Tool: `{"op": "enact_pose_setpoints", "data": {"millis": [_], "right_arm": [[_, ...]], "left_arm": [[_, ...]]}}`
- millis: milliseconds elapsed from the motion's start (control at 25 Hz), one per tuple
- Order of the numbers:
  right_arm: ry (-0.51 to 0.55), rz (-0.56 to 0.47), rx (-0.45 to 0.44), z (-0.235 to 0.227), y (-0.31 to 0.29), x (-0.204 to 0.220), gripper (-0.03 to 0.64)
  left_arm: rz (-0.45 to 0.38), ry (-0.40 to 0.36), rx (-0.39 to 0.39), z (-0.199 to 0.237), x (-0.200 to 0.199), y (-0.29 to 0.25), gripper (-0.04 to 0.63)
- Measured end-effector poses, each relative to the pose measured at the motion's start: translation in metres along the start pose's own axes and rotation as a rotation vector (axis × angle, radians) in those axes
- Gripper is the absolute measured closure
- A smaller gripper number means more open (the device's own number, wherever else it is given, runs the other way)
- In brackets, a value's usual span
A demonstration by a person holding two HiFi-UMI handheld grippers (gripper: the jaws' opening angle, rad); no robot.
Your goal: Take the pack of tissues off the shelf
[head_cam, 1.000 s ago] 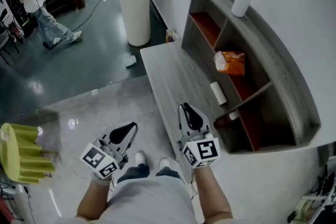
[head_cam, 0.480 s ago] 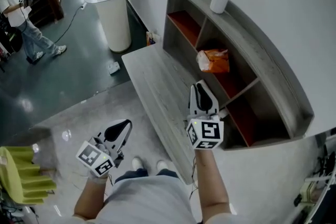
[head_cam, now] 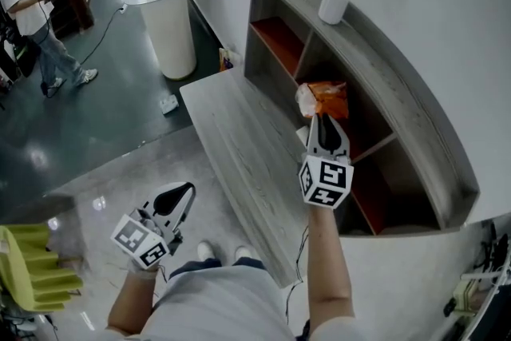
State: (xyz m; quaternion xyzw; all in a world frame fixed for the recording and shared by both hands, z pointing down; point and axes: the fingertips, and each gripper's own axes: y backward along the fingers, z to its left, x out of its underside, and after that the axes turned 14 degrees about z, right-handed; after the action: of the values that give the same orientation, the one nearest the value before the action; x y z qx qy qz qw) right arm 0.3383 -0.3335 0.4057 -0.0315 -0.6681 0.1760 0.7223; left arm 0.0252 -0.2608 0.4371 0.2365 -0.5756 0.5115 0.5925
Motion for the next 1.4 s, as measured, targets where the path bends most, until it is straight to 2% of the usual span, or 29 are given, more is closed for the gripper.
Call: {"op": "enact_pose_setpoints", "data": {"millis": [400, 720, 920, 1200, 1400], "right_arm": [[0.030, 0.089, 0.053, -0.025, -0.054, 0.014, 0.512], [0.041, 0.167, 0.075, -0.036, -0.089, 0.026, 0.495], [0.014, 0.229, 0.088, -0.043, -0.102, 0.040, 0.495], [0.033, 0.247, 0.100, -0.040, -0.103, 0.040, 0.566], [0.048, 0.242, 0.082, -0.032, -0.098, 0.036, 0.584]], "left_arm": [[0.028, 0.028, -0.036, 0.011, 0.008, -0.009, 0.577], [0.031, 0.046, -0.080, 0.015, 0.014, -0.003, 0.577], [0.031, 0.054, -0.107, 0.017, 0.017, 0.004, 0.577], [0.030, 0.059, -0.124, 0.017, 0.018, 0.007, 0.577], [0.020, 0.058, -0.130, 0.016, 0.016, 0.011, 0.577]]}}
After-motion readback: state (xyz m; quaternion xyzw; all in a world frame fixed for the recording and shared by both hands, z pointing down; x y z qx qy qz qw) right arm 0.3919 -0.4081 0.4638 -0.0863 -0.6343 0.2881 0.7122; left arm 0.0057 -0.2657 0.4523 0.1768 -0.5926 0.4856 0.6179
